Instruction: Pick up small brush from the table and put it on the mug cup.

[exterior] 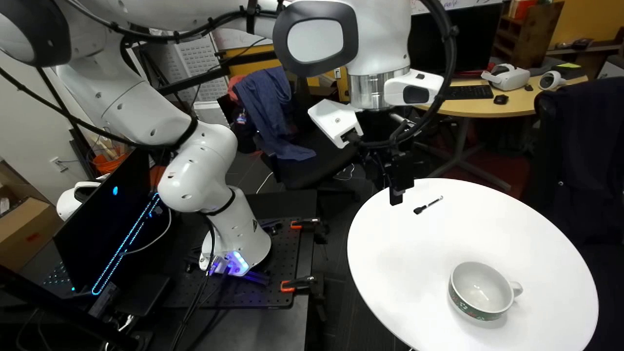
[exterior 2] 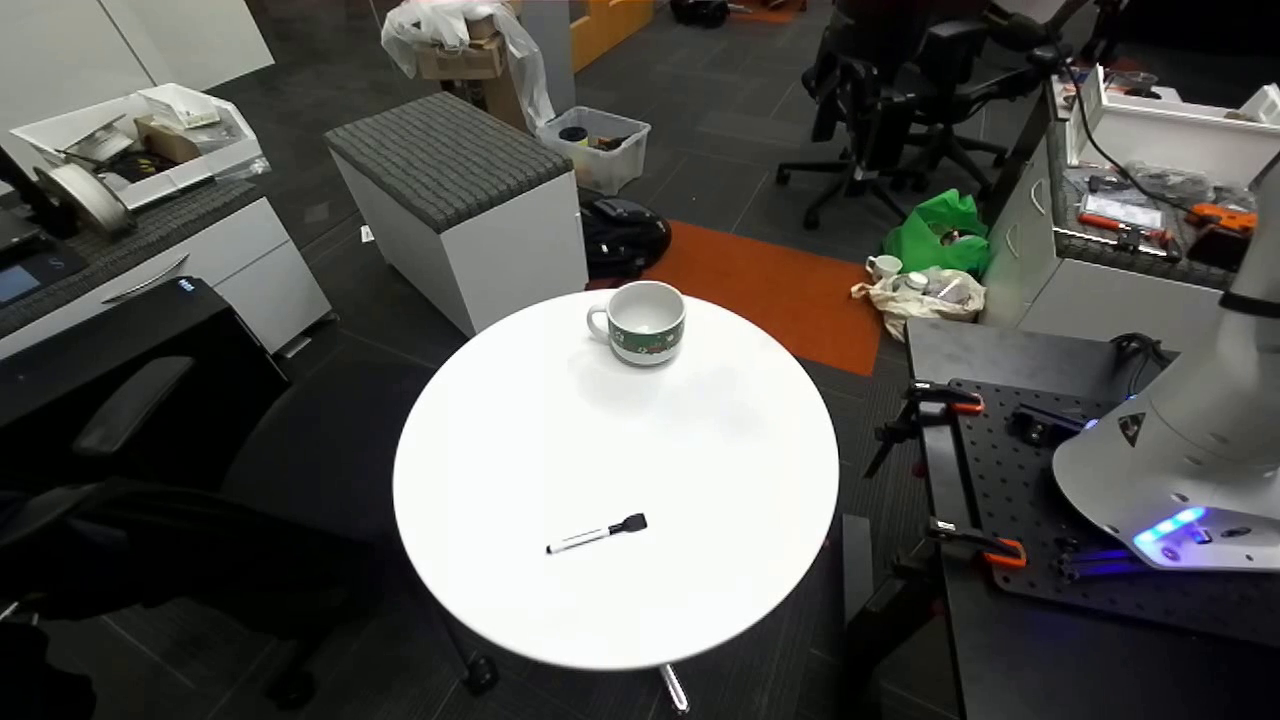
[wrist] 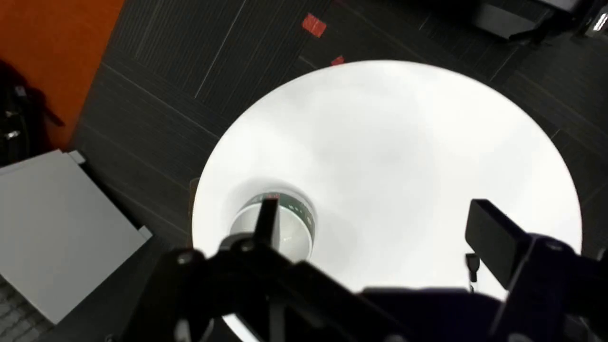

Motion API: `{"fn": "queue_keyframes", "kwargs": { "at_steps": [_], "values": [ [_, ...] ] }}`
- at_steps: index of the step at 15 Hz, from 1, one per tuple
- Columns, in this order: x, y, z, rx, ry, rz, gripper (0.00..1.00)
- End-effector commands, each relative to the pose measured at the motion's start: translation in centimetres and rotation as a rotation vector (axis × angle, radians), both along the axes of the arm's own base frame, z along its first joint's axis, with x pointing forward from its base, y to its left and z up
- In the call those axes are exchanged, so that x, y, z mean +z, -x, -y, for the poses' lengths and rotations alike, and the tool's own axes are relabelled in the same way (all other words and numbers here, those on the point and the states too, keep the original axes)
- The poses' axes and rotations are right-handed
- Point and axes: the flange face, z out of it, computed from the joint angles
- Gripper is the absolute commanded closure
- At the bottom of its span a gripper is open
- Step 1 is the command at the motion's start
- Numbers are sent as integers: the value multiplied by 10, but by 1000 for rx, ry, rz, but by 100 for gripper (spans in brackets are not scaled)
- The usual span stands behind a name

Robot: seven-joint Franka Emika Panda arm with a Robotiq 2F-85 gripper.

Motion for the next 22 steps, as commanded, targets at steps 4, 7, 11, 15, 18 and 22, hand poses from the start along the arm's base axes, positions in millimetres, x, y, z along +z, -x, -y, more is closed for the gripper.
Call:
{"fn": "queue_keyframes", "kwargs": {
  "at_steps": [4, 7, 11, 15, 18, 22],
  "values": [
    [-4, -37, -43, 142, 21, 152, 0],
    [-13, -54, -60, 201, 1, 205, 0],
    [-30, -73, -81, 275, -43, 244, 0],
    [-57, -89, -106, 375, -110, 237, 0],
    [-76, -101, -122, 430, -149, 226, 0],
    [-100, -118, -141, 472, -172, 192, 0]
  ]
}}
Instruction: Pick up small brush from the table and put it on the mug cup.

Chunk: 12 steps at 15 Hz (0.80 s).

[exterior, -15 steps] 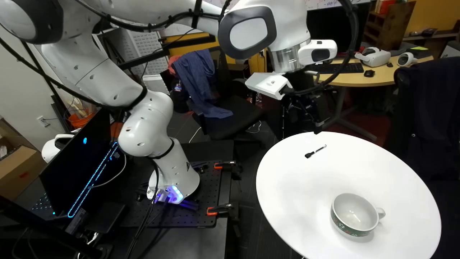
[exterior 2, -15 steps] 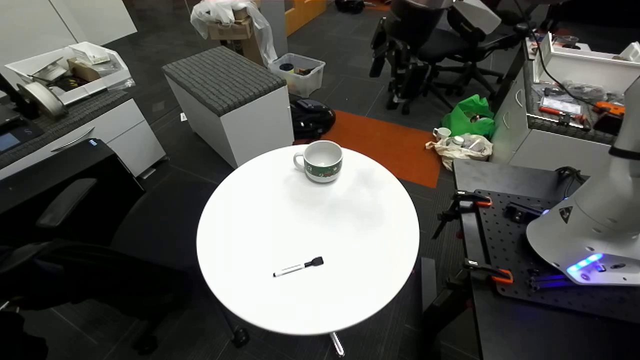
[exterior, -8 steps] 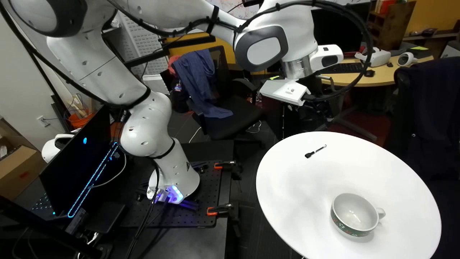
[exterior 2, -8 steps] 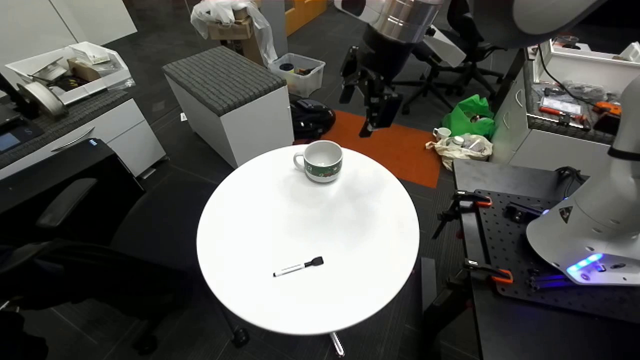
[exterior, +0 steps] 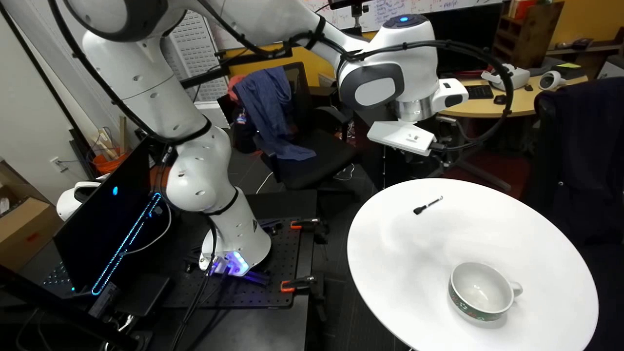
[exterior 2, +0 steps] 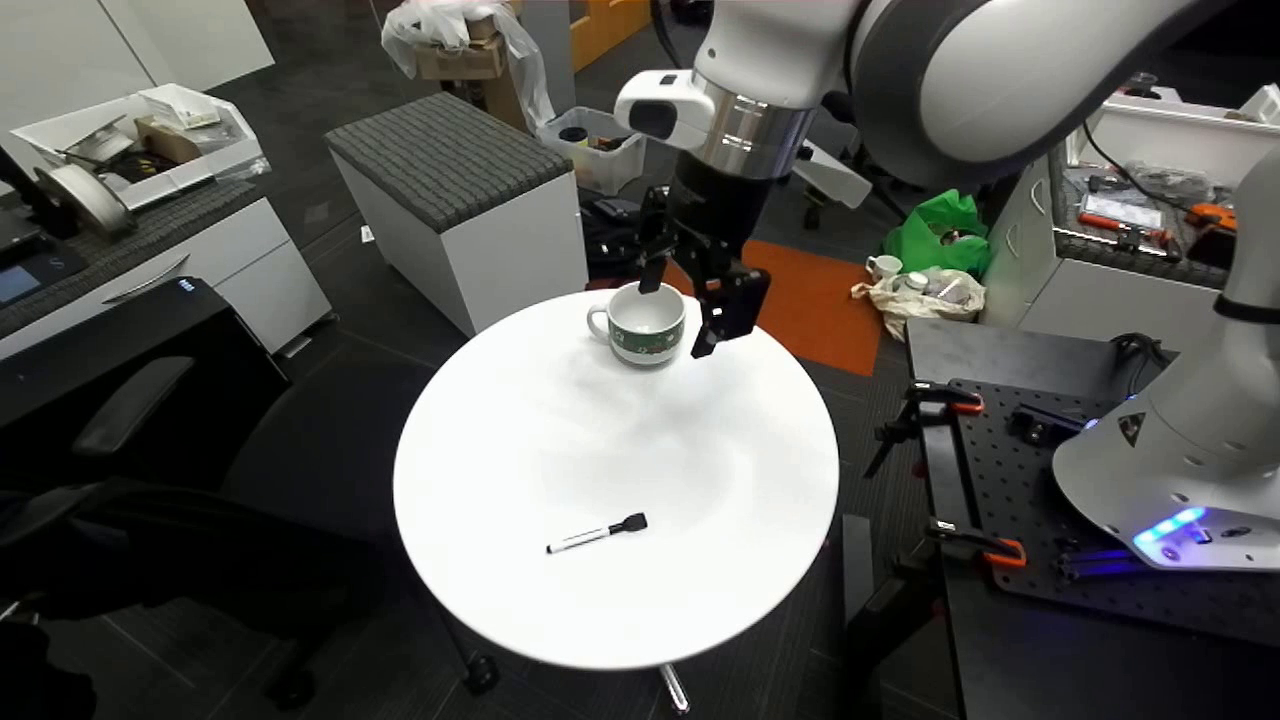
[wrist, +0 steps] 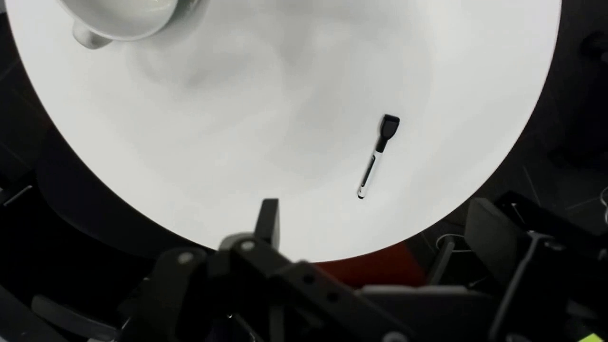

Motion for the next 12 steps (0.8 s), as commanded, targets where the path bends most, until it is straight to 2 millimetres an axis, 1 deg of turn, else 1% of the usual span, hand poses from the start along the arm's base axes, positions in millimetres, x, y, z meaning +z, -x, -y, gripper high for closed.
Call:
{"fn": "queue_keyframes", "kwargs": {
  "at_steps": [1, 5, 8, 12],
  "values": [
    [-17, -24, -19, 51, -13, -4, 0],
    [-46, -46, -45, 66, 1, 15, 0],
    [-75, -65, -64, 60, -6, 45, 0],
    [-112, -86, -82, -10, -8, 29, 0]
  ]
}}
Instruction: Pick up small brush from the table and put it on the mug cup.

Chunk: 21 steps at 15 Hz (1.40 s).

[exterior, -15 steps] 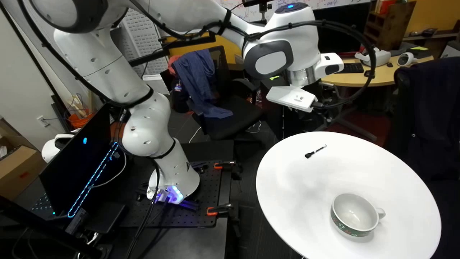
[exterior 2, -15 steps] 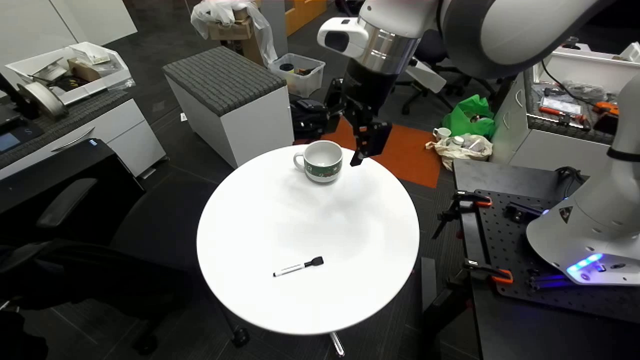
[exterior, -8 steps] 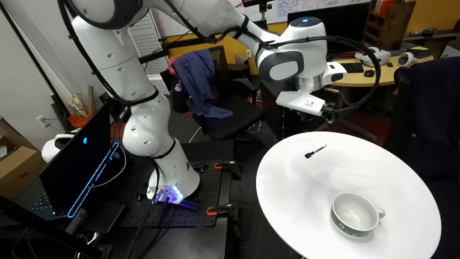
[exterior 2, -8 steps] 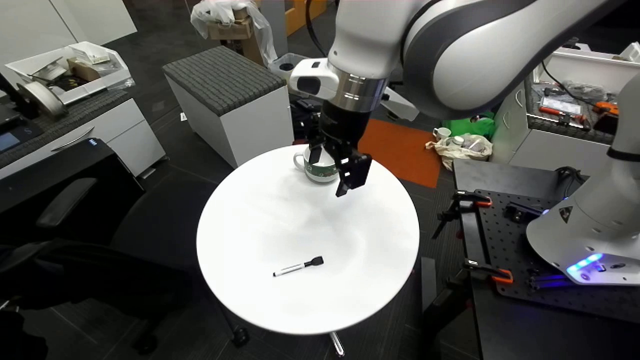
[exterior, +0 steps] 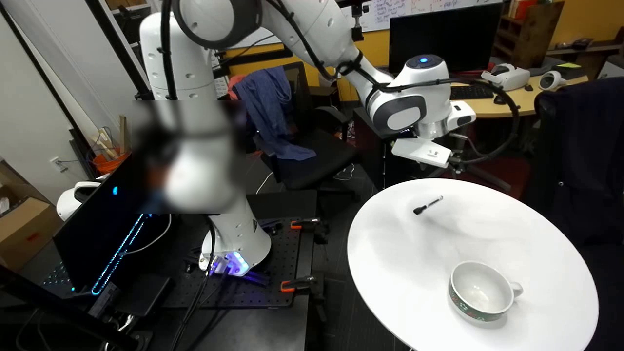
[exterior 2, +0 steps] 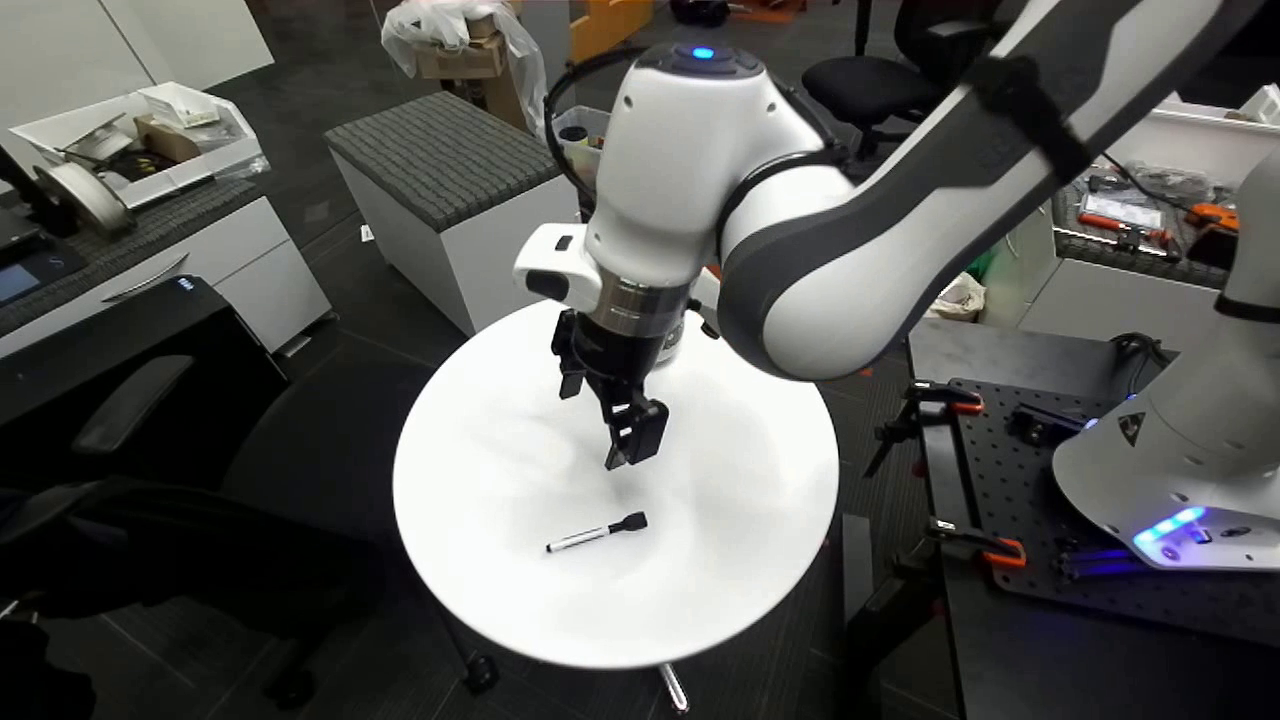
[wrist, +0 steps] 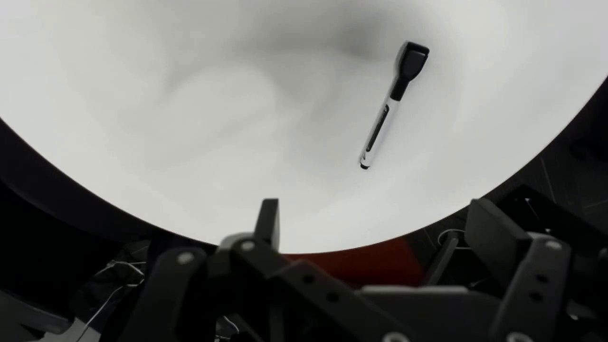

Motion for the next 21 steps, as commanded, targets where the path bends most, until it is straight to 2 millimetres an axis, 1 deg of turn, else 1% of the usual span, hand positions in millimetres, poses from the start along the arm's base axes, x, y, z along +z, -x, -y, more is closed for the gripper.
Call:
{"fn": "queue_keyframes", "kwargs": {
  "at_steps": [1, 4, 9, 10, 12, 15, 16, 21],
  "values": [
    [-27, -26, -14, -81, -5, -16, 0],
    [-42, -34, -21, -149, -3, -42, 0],
    [-65, -41, -30, -135, -2, -60, 0],
    [-61, -34, -26, -132, -1, -58, 0],
    [-67, -35, -29, -126, -1, -65, 0],
    [-69, -37, -29, -126, -2, -65, 0],
    [-67, -36, -26, -137, -15, -64, 0],
    [-74, -34, -18, -163, -70, -37, 0]
  ]
}}
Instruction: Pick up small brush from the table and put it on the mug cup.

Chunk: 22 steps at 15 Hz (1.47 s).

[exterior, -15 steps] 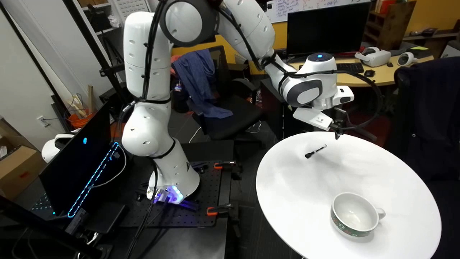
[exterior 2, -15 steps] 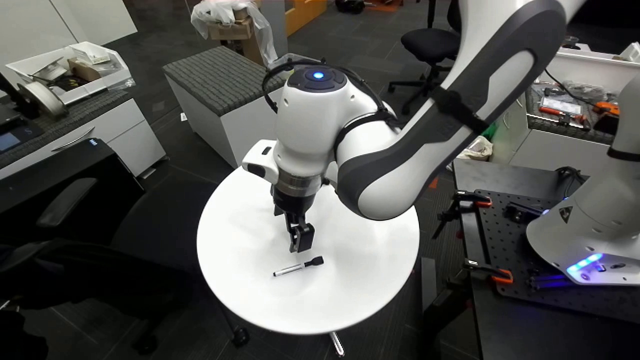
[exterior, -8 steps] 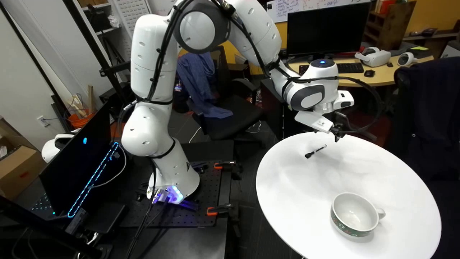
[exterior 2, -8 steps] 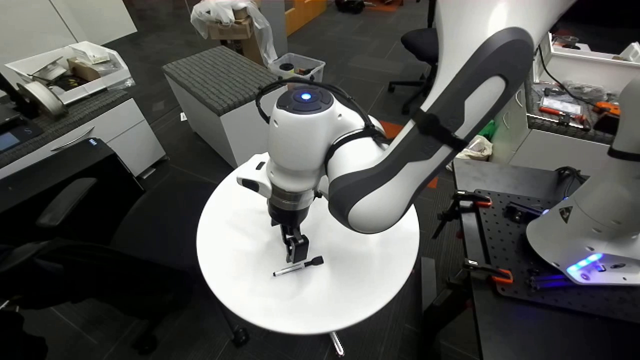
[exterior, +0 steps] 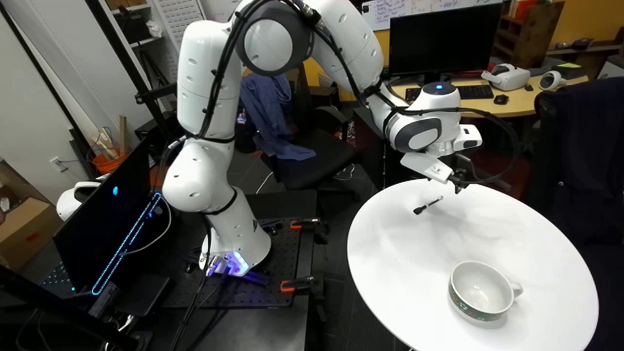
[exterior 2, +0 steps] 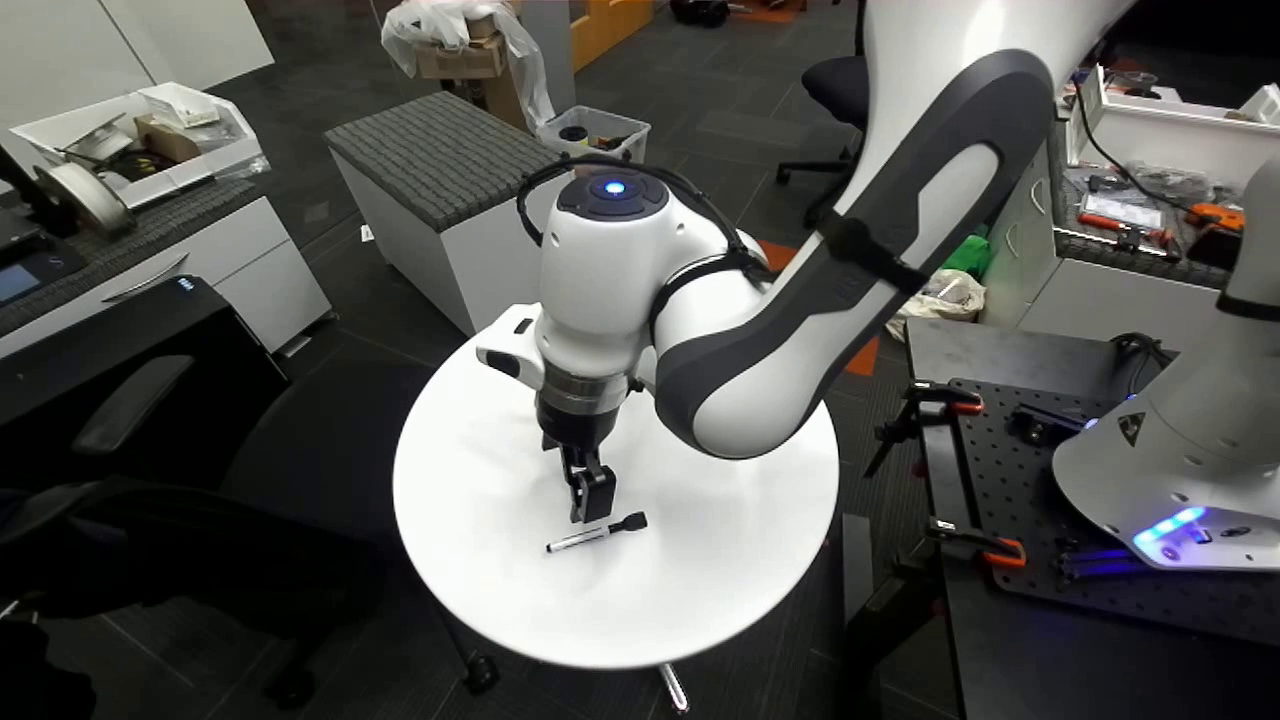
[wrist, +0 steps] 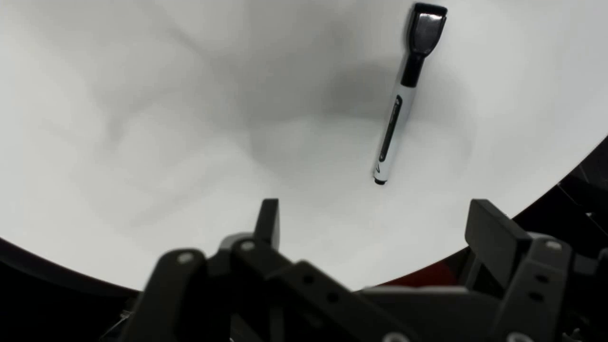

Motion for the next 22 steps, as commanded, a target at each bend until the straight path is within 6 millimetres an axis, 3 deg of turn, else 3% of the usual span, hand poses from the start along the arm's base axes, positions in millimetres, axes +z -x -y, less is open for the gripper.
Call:
{"fn": "queue_keyframes", "kwargs": {
  "at_steps": [1, 22],
  "values": [
    [-7, 5, 6, -31, -50, 31, 0],
    [-71, 15, 1, -38, -97, -90, 0]
  ]
}}
